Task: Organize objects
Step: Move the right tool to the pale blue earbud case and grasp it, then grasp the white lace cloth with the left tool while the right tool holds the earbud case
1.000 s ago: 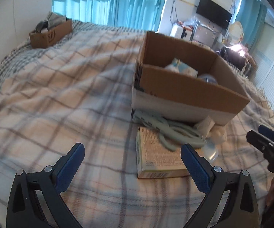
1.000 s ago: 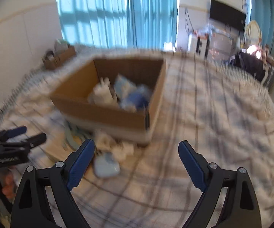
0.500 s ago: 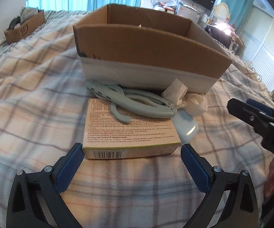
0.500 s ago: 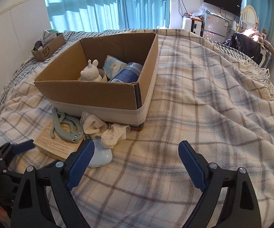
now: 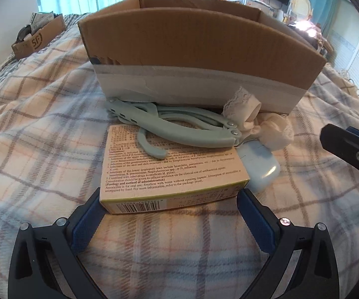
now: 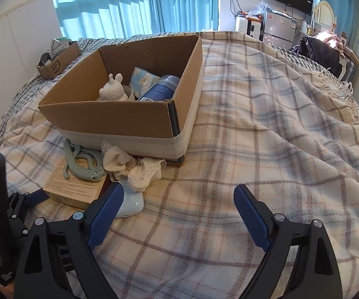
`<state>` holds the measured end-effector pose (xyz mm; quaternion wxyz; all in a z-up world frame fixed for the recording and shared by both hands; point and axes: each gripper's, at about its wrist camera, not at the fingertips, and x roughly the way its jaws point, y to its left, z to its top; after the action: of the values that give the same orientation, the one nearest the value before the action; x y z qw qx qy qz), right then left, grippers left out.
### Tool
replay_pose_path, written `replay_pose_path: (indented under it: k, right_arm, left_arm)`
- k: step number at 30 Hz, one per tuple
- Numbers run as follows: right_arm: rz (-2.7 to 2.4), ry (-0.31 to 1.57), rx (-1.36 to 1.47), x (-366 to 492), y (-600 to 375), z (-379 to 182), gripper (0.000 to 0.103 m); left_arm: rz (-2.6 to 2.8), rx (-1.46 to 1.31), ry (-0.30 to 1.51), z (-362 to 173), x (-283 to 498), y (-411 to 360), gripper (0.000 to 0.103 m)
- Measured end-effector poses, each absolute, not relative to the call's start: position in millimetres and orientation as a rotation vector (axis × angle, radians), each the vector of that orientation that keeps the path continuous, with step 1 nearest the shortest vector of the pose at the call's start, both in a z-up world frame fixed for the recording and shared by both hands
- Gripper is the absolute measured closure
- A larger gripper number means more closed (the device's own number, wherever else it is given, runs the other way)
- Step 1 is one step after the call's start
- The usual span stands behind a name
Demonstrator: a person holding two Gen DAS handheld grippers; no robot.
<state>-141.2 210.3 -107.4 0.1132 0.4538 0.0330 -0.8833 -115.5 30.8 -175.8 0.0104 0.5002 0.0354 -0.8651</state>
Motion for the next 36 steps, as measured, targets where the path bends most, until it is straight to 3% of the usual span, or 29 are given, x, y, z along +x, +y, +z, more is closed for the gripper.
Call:
replay_pose_path:
  k: [12, 15, 20, 23, 29, 31, 36]
  right_arm:
    - [-2.569, 0.131, 1.372, -143.9, 207.3, -117.5, 0.013]
    - [-2.541, 0.191, 1.375, -143.3, 197.9, -121.9, 0.013]
    - [-2.406, 0.353, 1.396, -143.4, 167.3, -137.8, 0.014]
    - [-2.334, 0.417, 1.442, -150.5, 151.7, -153.8, 0.026]
    - [-2.264, 0.486, 1.469, -162.7, 130.3, -174.2, 0.037]
    - [-2.256, 0.470, 1.449, -161.5, 130.1, -172.1, 0.052]
    - [-2.327, 0.416, 1.399, -146.9, 147.1, -155.0, 0.052]
  left_arm:
    - [-2.713, 1.604, 0.196, -157.2, -101.8, 3.2, 0.000]
    - [-2.706, 1.567, 0.157, -144.0, -96.5, -14.3, 0.000]
    - [-2.661, 1.546, 0.325, -140.7, -101.1, -53.7, 0.000]
    - [-2.655, 1.544, 0.302, -140.5, -104.5, -50.6, 0.000]
    - [-2.658, 1.542, 0.265, -143.3, -101.5, -42.7, 0.000]
    - [-2.653, 1.543, 0.258, -146.7, -105.0, -45.4, 0.000]
    - [-2.652, 1.560, 0.239, -148.3, -106.8, -44.1, 0.000]
